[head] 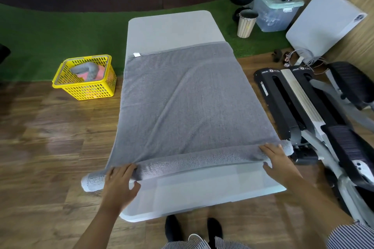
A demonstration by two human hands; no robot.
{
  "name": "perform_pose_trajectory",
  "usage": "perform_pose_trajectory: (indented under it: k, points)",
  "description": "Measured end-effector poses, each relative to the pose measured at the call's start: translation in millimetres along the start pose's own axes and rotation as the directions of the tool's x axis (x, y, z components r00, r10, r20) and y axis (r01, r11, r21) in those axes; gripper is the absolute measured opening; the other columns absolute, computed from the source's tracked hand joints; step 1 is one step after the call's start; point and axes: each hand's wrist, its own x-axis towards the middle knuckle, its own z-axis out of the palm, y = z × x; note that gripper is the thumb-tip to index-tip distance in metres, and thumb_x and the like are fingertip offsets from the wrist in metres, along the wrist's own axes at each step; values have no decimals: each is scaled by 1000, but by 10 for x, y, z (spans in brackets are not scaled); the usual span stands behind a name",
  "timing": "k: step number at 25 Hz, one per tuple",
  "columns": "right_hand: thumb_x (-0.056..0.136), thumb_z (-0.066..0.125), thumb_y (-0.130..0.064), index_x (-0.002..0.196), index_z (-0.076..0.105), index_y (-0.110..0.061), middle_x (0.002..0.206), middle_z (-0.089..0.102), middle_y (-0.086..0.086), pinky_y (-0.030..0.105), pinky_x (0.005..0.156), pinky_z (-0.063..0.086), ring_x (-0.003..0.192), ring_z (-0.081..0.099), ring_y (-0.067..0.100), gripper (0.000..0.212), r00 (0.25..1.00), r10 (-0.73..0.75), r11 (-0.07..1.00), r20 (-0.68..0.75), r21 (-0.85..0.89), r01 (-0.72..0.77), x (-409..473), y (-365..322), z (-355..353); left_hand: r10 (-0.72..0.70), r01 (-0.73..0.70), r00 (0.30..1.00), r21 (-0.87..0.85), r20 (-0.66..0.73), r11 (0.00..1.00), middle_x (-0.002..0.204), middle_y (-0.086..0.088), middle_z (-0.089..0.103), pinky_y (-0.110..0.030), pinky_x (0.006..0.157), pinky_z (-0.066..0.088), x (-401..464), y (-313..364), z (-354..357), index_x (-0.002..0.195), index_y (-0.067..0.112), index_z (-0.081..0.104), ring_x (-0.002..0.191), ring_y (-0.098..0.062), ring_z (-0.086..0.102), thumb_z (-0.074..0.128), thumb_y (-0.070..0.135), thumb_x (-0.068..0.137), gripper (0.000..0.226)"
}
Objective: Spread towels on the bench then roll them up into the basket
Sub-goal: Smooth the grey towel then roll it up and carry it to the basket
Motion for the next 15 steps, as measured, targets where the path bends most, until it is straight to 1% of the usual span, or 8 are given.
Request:
perform_pose_trajectory:
  k: [2, 5, 7, 9, 11, 12, 13, 15]
  points:
    - [87, 57, -5, 133, 47, -10, 136, 47, 7, 34, 116, 7, 132, 36, 29, 47, 998, -38, 998, -46, -60, 36, 38, 3, 9, -8, 8, 1000, 2, 7, 1000, 98, 3, 70, -45, 93, 41, 9, 15, -10, 101, 15, 68, 90, -21, 63, 43, 38, 70, 46]
    - [87, 54, -7, 119, 57, -8, 115, 59, 8, 36, 117, 10, 115, 50, 28, 32, 999, -20, 995, -38, -97, 16, 83, -22, 0, -5, 5, 1000, -11, 2, 1000, 86, 8, 70, -41, 81, 44, 31, 42, -55, 93, 16, 69, 78, -20, 66, 41, 35, 71, 41]
    - [87, 51, -9, 111, 60, -8, 107, 63, 8, 38, 116, 13, 106, 54, 27, 25, 999, -32, 990, -20, -135, 29, 128, -18, -19, 13, -13, 1000, -18, -12, 1000, 80, 9, 68, -41, 76, 46, 67, 59, -95, 90, 17, 68, 73, -20, 66, 39, 33, 71, 39]
    - [86, 52, -8, 109, 60, -7, 107, 62, 9, 43, 114, 19, 106, 54, 29, 25, 998, -42, 988, -46, -151, 35, 173, -19, -34, 46, -46, 999, -9, -30, 999, 87, 6, 68, -42, 80, 47, 123, 82, -120, 94, 16, 67, 79, -21, 65, 39, 32, 73, 39]
    - [83, 55, 2, 110, 59, -3, 110, 58, 13, 48, 109, 30, 105, 53, 36, 28, 992, -55, 991, -117, -126, 40, 189, -37, -11, 53, -53, 998, 14, -37, 999, 101, 2, 68, -44, 87, 46, 164, 119, -102, 103, 15, 66, 91, -22, 64, 39, 31, 77, 41]
    - [82, 54, 7, 113, 59, 0, 114, 57, 17, 50, 108, 33, 107, 52, 39, 32, 987, -56, 993, -148, -113, 40, 186, -52, 7, 41, -40, 999, 12, -33, 999, 105, 0, 68, -46, 89, 46, 173, 146, -78, 105, 15, 66, 94, -23, 64, 39, 31, 78, 41]
    - [83, 53, 9, 118, 57, 2, 121, 55, 18, 50, 110, 30, 114, 49, 40, 36, 986, -53, 994, -157, -103, 37, 171, -78, 12, 25, -25, 999, 7, -28, 1000, 106, 0, 68, -48, 92, 45, 179, 173, -44, 106, 14, 67, 96, -24, 64, 40, 31, 78, 42]
    - [86, 52, 2, 132, 47, 0, 137, 45, 15, 44, 118, 11, 133, 35, 35, 46, 995, -35, 996, -97, -85, 27, 118, -139, 2, -8, 8, 1000, 17, 13, 1000, 106, -1, 69, -51, 97, 43, 184, 232, -5, 108, 13, 67, 100, -25, 64, 50, 33, 72, 44]
